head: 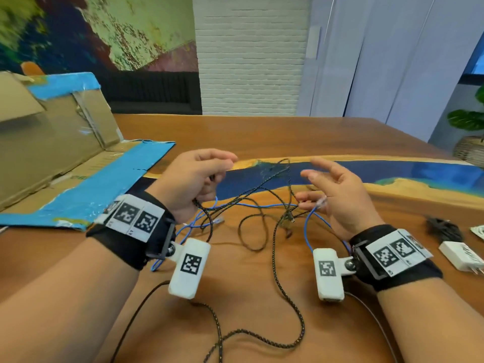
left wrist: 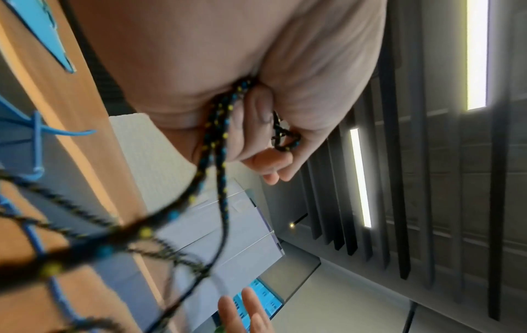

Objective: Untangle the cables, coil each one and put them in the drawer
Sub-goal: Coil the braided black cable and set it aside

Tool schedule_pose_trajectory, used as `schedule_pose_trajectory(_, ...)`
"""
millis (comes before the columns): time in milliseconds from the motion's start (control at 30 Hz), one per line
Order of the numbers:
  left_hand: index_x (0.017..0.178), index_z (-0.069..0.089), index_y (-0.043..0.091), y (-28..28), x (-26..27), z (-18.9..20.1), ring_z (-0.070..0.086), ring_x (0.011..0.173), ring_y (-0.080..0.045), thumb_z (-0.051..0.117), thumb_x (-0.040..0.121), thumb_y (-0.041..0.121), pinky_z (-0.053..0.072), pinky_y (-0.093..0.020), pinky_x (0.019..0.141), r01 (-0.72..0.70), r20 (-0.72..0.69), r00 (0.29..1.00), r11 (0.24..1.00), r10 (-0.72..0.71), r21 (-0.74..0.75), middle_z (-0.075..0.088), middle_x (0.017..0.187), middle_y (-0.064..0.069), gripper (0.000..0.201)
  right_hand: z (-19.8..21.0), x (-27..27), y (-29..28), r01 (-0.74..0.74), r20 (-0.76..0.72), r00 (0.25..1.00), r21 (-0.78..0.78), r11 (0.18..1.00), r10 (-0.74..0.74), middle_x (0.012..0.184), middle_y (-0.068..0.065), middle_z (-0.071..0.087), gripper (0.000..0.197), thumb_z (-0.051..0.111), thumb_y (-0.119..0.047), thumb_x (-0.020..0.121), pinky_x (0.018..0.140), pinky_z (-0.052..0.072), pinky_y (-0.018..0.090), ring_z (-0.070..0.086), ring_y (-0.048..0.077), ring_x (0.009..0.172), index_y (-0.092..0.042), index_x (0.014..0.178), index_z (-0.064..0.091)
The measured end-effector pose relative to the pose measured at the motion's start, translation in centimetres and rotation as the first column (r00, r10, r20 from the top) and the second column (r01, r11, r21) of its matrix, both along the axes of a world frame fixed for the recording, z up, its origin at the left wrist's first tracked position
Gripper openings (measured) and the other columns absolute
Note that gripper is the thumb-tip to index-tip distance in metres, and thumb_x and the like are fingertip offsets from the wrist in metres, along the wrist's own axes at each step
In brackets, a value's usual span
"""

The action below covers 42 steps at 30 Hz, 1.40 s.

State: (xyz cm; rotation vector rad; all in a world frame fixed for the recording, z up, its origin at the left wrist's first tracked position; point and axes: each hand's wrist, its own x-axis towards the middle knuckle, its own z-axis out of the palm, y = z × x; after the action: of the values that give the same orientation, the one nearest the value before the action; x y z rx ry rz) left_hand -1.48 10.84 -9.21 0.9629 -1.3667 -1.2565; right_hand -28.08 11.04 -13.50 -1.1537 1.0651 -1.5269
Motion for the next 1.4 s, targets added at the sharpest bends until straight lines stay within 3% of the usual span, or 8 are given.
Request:
schedule_pose_trajectory(200,0.091,0.074,0.013,-0.7,-0.6,1.0,0.022,0.044,-0.012,0.063,0.097,0.014,0.015,-0.021,0.040,-0.057,0.071,0.995,0.992,0.065,-0.113,0.052,0.060,0.000,0.012,0.3,0.2,0.2,0.117,-0.272,0.951,-0.131,0.985,-0.149,0.109,0.009,0.076,0.018,0.068,-0.014,0.096,0.056,0.054,0.033,0.060,0.017,0.061,-0.023,0.110,0.072)
schedule_pose_trajectory(400,0.096,0.071,0.007,0.0,-4.6,1.2,0.047,0.055,-0.012,0.053,0.103,0.013,0.039,-0.024,0.052,-0.032,-0.096,0.995,0.990,0.019,-0.135,0.061,0.068,-0.002,0.020,0.4,2.8,2.0,-0.348,-0.374,0.873,-0.032,0.937,0.312,0.121,-0.002,0.074,0.049,0.070,-0.009,0.093,0.082,0.060,0.033,0.074,0.020,0.092,-0.027,0.137,0.058)
schedule_pose_trajectory(633,0.105,0.074,0.008,-1.6,-5.4,1.2,0.063,0.081,-0.018,0.059,0.100,0.027,0.046,-0.032,0.071,-0.006,0.162,0.987,1.000,0.002,0.029,0.071,0.088,-0.001,0.024,0.3,2.6,1.8,-0.207,-0.407,0.901,-0.099,0.973,0.150,0.060,-0.007,0.049,0.021,0.059,-0.015,0.102,0.057,0.046,0.028,0.047,0.014,0.056,-0.017,0.096,0.079)
schedule_pose_trajectory(767,0.101,0.079,0.022,-2.2,-2.1,-0.3,0.061,0.098,-0.005,0.066,0.096,0.032,0.048,-0.028,0.077,-0.023,0.711,0.702,0.998,-0.019,0.050,0.069,0.102,0.014,0.018,0.6,0.1,0.7,-0.015,-0.239,0.971,-0.089,0.996,-0.007,0.059,-0.002,0.041,0.021,0.059,-0.017,0.102,0.050,0.034,0.033,0.031,0.017,0.049,-0.015,0.093,0.079)
schedule_pose_trajectory(933,0.085,0.082,0.034,-1.6,-0.3,-1.5,0.069,0.084,-0.012,0.073,0.087,0.045,0.053,-0.043,0.094,0.026,0.896,0.423,0.990,-0.133,0.135,0.077,0.083,0.007,0.015,0.2,0.0,0.4,0.058,-0.347,0.935,-0.071,0.996,-0.079,0.085,0.005,0.072,0.020,0.062,-0.015,0.100,0.054,0.045,0.036,0.046,0.013,0.050,-0.026,0.096,0.079)
schedule_pose_trajectory(1067,0.080,0.082,0.033,-0.5,-1.0,0.4,0.056,0.059,-0.014,0.070,0.094,0.017,0.049,-0.034,0.063,-0.038,0.725,0.674,0.987,0.141,-0.156,0.075,0.070,0.000,0.024,0.7,0.3,0.9,0.150,-0.457,0.864,-0.165,0.975,-0.211,0.114,-0.007,0.070,0.027,0.068,-0.019,0.096,0.083,0.055,0.039,0.058,0.006,0.080,-0.034,0.118,0.072)
schedule_pose_trajectory(1233,0.108,0.078,0.016,2.5,-4.3,5.0,0.039,0.042,-0.007,0.058,0.098,0.001,0.035,-0.016,0.044,0.073,0.430,0.897,0.928,0.098,-0.366,0.052,0.044,0.013,0.026,1.8,1.6,2.2,-0.076,-0.322,0.947,-0.296,0.952,-0.024,0.139,-0.010,0.060,0.056,0.068,-0.012,0.097,0.069,0.058,0.033,0.055,0.020,0.066,-0.036,0.145,0.050)
schedule_pose_trajectory(1400,0.097,0.074,0.001,3.4,-7.0,6.9,0.045,0.041,0.002,0.065,0.091,-0.004,0.037,-0.010,0.047,0.240,0.526,0.850,0.879,0.015,-0.413,0.064,0.051,0.010,0.011,2.0,1.7,2.3,-0.103,-0.224,0.974,-0.329,0.939,0.028,0.070,0.005,0.063,0.022,0.054,-0.015,0.104,0.072,0.059,0.043,0.060,0.019,0.061,-0.010,0.096,0.074)
